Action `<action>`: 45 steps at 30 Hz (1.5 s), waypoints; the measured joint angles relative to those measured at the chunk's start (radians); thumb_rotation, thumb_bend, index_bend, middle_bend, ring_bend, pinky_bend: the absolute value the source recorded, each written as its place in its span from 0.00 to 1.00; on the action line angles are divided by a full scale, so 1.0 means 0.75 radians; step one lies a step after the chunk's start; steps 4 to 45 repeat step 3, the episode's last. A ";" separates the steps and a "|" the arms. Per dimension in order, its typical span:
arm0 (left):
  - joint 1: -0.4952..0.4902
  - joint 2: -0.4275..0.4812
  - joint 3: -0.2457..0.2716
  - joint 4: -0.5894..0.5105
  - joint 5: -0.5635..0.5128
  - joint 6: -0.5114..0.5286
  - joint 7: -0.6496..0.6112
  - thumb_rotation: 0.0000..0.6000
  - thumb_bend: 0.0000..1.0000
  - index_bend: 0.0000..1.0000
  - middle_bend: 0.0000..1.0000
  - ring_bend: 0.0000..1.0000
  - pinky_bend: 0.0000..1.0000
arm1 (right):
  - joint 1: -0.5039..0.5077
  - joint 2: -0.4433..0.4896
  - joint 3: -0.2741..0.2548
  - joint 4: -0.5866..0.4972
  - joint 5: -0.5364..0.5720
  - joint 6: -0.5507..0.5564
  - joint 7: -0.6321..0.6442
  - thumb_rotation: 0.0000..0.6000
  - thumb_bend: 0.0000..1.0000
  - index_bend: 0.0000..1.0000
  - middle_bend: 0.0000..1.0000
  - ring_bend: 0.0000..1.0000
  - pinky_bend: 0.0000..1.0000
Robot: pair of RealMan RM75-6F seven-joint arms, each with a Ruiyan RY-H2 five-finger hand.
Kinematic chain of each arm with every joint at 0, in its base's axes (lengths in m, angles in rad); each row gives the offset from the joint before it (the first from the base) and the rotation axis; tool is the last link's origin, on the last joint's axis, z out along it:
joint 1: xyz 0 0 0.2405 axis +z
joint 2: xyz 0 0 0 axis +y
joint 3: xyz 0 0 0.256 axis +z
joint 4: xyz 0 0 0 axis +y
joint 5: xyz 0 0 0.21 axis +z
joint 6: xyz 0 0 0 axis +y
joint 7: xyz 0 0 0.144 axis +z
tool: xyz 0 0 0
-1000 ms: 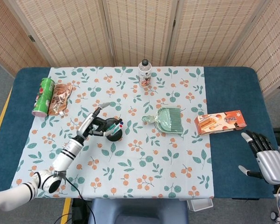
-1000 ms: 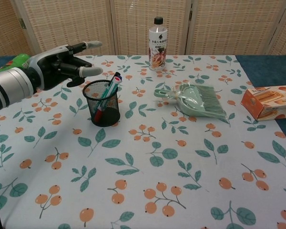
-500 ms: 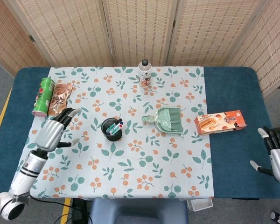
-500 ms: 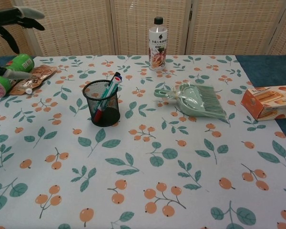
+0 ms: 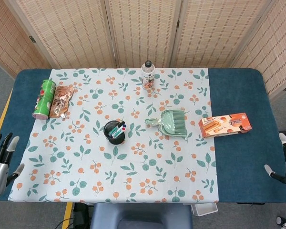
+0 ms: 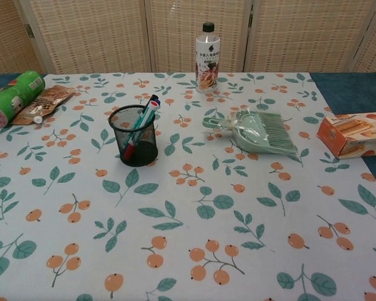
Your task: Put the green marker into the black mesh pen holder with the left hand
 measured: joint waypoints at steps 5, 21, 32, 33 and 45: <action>0.049 -0.031 0.015 0.093 0.017 0.035 -0.093 1.00 0.21 0.00 0.08 0.05 0.30 | -0.005 -0.003 -0.006 -0.006 -0.027 0.006 0.001 1.00 0.18 0.00 0.00 0.00 0.00; 0.049 -0.031 0.015 0.093 0.017 0.035 -0.093 1.00 0.21 0.00 0.08 0.05 0.30 | -0.005 -0.003 -0.006 -0.006 -0.027 0.006 0.001 1.00 0.18 0.00 0.00 0.00 0.00; 0.049 -0.031 0.015 0.093 0.017 0.035 -0.093 1.00 0.21 0.00 0.08 0.05 0.30 | -0.005 -0.003 -0.006 -0.006 -0.027 0.006 0.001 1.00 0.18 0.00 0.00 0.00 0.00; 0.049 -0.031 0.015 0.093 0.017 0.035 -0.093 1.00 0.21 0.00 0.08 0.05 0.30 | -0.005 -0.003 -0.006 -0.006 -0.027 0.006 0.001 1.00 0.18 0.00 0.00 0.00 0.00; 0.049 -0.031 0.015 0.093 0.017 0.035 -0.093 1.00 0.21 0.00 0.08 0.05 0.30 | -0.005 -0.003 -0.006 -0.006 -0.027 0.006 0.001 1.00 0.18 0.00 0.00 0.00 0.00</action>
